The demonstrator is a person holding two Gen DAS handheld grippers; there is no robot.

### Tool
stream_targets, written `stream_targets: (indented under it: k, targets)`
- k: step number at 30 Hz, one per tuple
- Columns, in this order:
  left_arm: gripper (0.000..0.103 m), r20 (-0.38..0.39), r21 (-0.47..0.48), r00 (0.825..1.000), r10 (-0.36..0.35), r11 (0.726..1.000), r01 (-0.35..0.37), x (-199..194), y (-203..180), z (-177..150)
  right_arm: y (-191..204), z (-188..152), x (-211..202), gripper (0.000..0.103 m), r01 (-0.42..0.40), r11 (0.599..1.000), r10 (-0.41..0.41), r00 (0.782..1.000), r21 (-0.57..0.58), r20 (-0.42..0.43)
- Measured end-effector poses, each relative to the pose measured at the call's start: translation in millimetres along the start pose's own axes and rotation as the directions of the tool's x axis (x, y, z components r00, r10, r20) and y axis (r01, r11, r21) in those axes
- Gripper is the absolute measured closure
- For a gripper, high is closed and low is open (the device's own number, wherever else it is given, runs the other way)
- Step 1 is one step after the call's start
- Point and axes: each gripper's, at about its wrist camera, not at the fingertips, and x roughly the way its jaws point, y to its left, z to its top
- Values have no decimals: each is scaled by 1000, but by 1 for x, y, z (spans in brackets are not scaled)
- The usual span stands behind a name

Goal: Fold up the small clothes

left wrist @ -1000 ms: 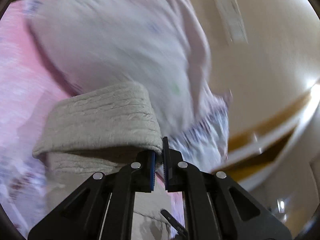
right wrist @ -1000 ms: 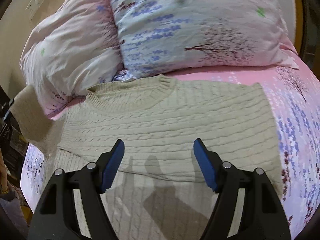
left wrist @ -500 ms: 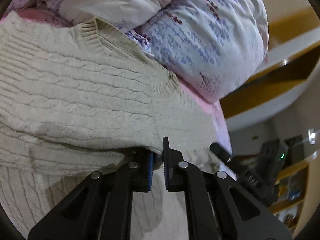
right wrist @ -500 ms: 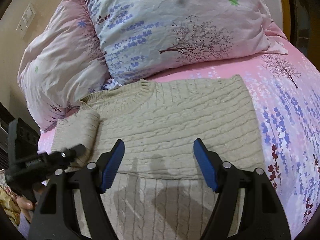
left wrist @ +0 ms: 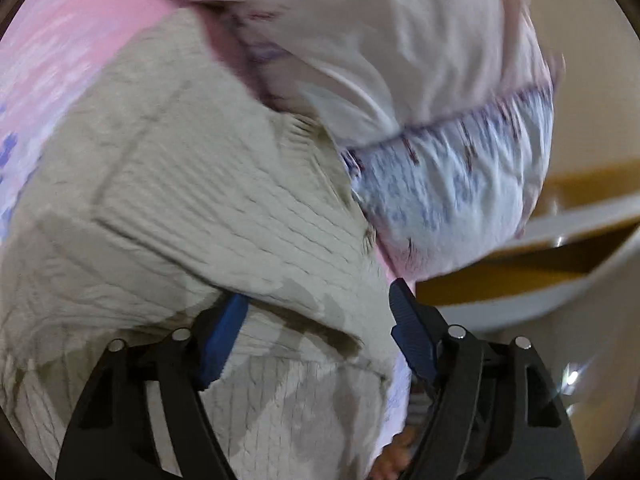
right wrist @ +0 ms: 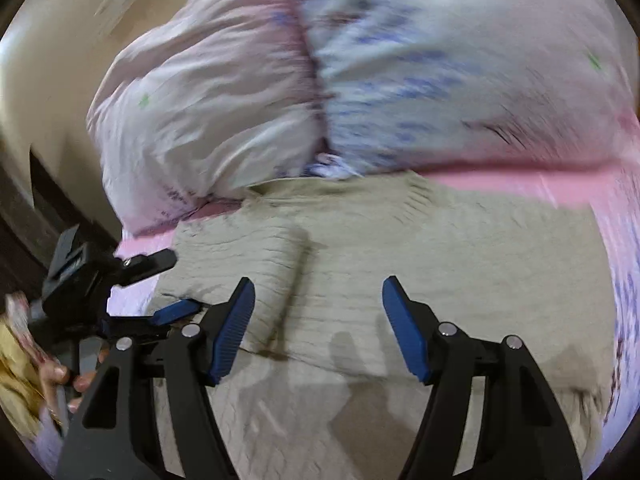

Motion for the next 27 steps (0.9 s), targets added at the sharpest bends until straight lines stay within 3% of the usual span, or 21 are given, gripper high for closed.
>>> stream_targets:
  k: [3,7,10,16,19,20,21,24,27]
  targets:
    - [30,27,-35,1000,-9,999,10,-11,8,6,58,-1,10,39,27,966,-18,999,-257,38]
    - [33,73,-9,997,19,1000,-19,-27,7,20,122,-8,42,53,9,864,-4,1000,-503,11]
    - [33,93,36,994,65,997,-68,-35,4,28,144,-13,72,66,-4,811,-32,998,-585,-52]
    - [33,74,101,992,104,989,-111,-41,6,33,165,-21,99,66,-61,773,-29,991,-631,-131]
    - [34,64,131,994,93,986,-101,-38,4,34,174,-21,103,70,-61,771,-24,992,-634,-124]
    - [34,65,128,994,90,987,-98,-38,4,35,176,-21,103,80,-63,774,-16,993,-630,-118]
    - [34,66,117,994,89,989,-96,-39,6,36,175,-19,105,96,-40,780,-35,994,-625,-107]
    - [34,86,106,992,88,990,-97,-45,10,39,163,-10,96,97,-31,828,-9,998,-559,-69]
    - [34,105,110,989,104,987,-115,-52,12,41,126,10,65,97,17,914,-4,999,-404,33]
